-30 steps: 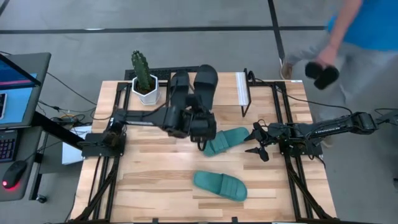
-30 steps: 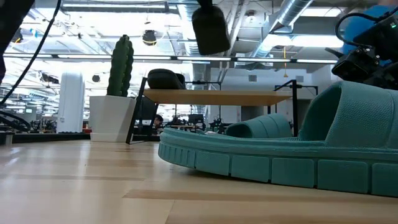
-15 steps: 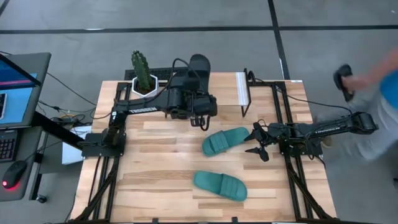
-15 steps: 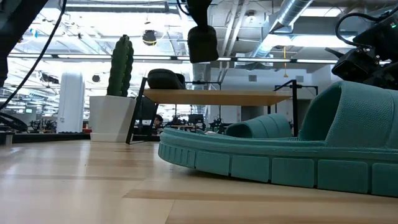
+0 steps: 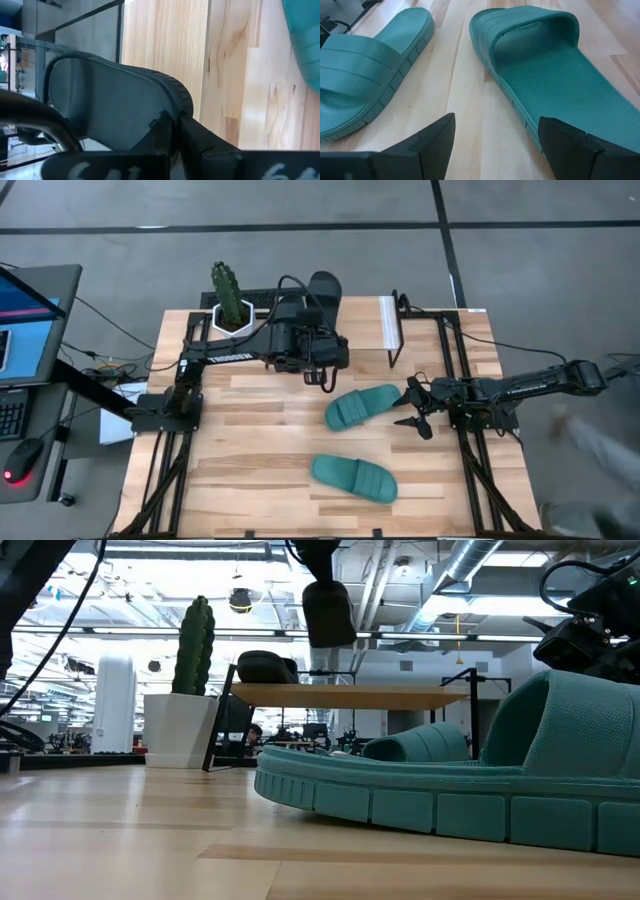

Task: Pick and place slides into the shelf
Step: Put the black slide on the shelf

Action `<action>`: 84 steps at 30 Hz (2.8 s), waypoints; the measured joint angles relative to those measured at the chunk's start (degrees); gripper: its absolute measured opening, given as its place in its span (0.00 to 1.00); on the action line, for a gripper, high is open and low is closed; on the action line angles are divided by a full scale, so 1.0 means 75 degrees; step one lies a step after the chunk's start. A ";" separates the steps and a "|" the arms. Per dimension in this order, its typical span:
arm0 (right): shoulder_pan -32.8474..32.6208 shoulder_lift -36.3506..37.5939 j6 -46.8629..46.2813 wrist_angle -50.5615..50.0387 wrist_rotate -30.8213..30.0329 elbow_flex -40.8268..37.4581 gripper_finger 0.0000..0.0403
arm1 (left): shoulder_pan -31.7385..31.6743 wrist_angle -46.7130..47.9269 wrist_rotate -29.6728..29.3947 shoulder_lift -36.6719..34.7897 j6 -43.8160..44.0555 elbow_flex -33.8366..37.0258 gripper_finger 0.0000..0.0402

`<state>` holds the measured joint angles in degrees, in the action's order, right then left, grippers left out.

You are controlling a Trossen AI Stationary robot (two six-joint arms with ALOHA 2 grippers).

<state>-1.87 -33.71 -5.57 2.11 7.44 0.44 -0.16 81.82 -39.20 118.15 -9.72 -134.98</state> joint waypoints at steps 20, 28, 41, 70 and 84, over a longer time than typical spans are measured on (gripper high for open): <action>0.0000 -0.0003 0.0001 0.0000 0.0000 0.0001 0.67 | -0.0006 0.0239 -0.0010 0.0003 -0.0558 0.0000 0.00; 0.0003 -0.0003 -0.0002 0.0000 0.0000 -0.0002 0.67 | -0.0006 -0.0056 0.0055 0.0003 -0.0818 0.0044 0.00; 0.0000 -0.0002 -0.0002 0.0000 0.0000 0.0001 0.67 | -0.0052 -0.0195 0.0030 0.0015 -0.0815 0.0420 0.00; 0.0002 -0.0001 -0.0002 -0.0007 0.0000 -0.0001 0.67 | 0.0285 0.0424 -0.0226 -0.0449 -0.0593 0.0431 0.00; 0.0003 -0.0003 -0.0002 -0.0003 0.0000 -0.0001 0.67 | 0.0885 0.0417 -0.0065 -0.2081 -0.0383 0.0425 0.00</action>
<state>-1.85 -33.74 -5.58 2.09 7.44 0.44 6.48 84.95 -39.69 102.54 -12.60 -131.79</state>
